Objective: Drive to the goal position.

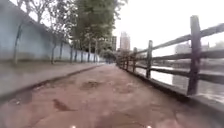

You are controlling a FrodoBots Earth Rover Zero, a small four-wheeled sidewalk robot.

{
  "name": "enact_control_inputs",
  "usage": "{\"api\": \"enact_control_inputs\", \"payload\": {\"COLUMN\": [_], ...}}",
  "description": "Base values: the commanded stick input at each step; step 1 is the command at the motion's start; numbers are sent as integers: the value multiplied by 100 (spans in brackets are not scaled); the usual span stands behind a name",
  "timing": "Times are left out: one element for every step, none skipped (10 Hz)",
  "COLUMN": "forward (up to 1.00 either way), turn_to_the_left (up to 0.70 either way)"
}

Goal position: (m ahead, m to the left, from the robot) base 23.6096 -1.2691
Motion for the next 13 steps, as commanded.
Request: {"api": "enact_control_inputs", "payload": {"forward": [100, 100, 100, 100, 100, 100, 100, 100, 100, 100, 100, 100, 100], "turn_to_the_left": [7, 7, 7, 7, 7, 7, 7, 7, 7, -19, -28, -19, -1]}}
